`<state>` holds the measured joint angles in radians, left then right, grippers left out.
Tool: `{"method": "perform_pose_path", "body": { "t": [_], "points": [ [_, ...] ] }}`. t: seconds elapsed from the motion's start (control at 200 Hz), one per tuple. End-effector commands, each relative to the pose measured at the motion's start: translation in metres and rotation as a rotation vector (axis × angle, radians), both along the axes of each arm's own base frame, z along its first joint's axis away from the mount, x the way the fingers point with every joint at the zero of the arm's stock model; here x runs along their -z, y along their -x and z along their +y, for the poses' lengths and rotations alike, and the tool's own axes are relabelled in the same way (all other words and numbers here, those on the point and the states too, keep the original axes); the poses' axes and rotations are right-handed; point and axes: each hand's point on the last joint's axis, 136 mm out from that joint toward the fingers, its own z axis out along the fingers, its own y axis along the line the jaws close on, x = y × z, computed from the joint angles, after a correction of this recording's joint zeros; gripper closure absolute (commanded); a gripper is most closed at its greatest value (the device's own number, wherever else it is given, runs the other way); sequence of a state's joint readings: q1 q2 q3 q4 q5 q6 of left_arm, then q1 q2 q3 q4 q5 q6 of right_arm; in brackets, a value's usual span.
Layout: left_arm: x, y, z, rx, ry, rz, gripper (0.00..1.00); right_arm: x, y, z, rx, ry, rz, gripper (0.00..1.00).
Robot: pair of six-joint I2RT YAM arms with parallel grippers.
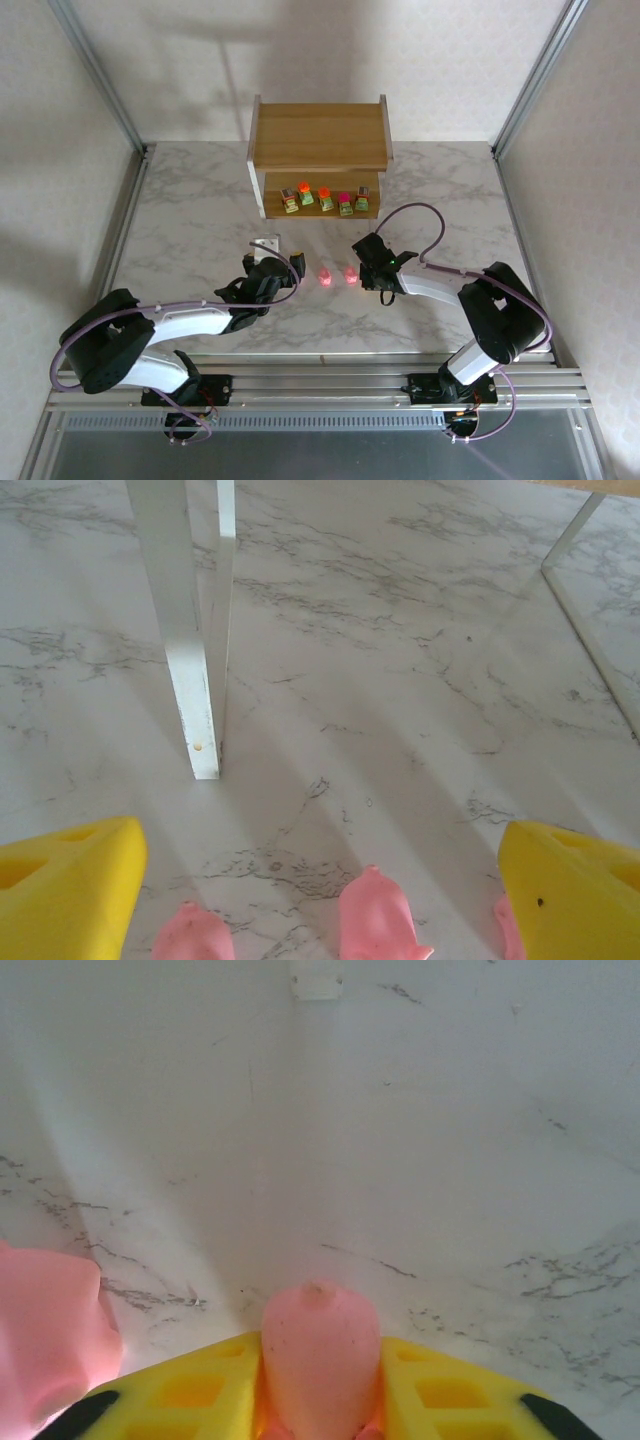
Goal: Place and organize the plastic toys onto the shelf
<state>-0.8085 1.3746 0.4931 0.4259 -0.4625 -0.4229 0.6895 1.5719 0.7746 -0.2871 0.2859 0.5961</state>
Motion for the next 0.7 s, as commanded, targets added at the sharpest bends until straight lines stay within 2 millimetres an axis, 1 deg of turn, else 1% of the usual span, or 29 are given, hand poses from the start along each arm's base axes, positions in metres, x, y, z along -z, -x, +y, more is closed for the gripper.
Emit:
{"method": "perform_pose_path", "body": {
  "t": [0.0, 0.12, 0.24, 0.415, 0.631, 0.691],
  "points": [
    [-0.002, -0.002, 0.002, -0.008, 0.018, 0.004, 0.09, 0.002, -0.001, -0.002, 0.001, 0.009, 0.009, 0.76],
    [-0.004, -0.002, 0.002, -0.009, 0.023, 0.0, 0.09, -0.001, -0.001, -0.003, 0.002, 0.003, 0.007, 0.77],
    [-0.004, -0.002, 0.002, -0.008, 0.025, -0.001, 0.09, -0.012, 0.001, -0.003, 0.001, -0.008, -0.008, 0.78],
    [-0.003, -0.003, 0.002, -0.008, 0.023, 0.0, 0.09, -0.036, 0.007, -0.005, -0.001, -0.03, -0.044, 0.8],
    [-0.007, -0.003, 0.003, -0.011, 0.024, -0.01, 0.09, -0.072, 0.018, -0.005, -0.026, -0.024, -0.093, 0.8],
    [-0.007, -0.002, 0.004, -0.011, 0.023, -0.011, 0.09, -0.082, 0.019, -0.008, -0.019, -0.022, -0.107, 0.8]
  ]
}}
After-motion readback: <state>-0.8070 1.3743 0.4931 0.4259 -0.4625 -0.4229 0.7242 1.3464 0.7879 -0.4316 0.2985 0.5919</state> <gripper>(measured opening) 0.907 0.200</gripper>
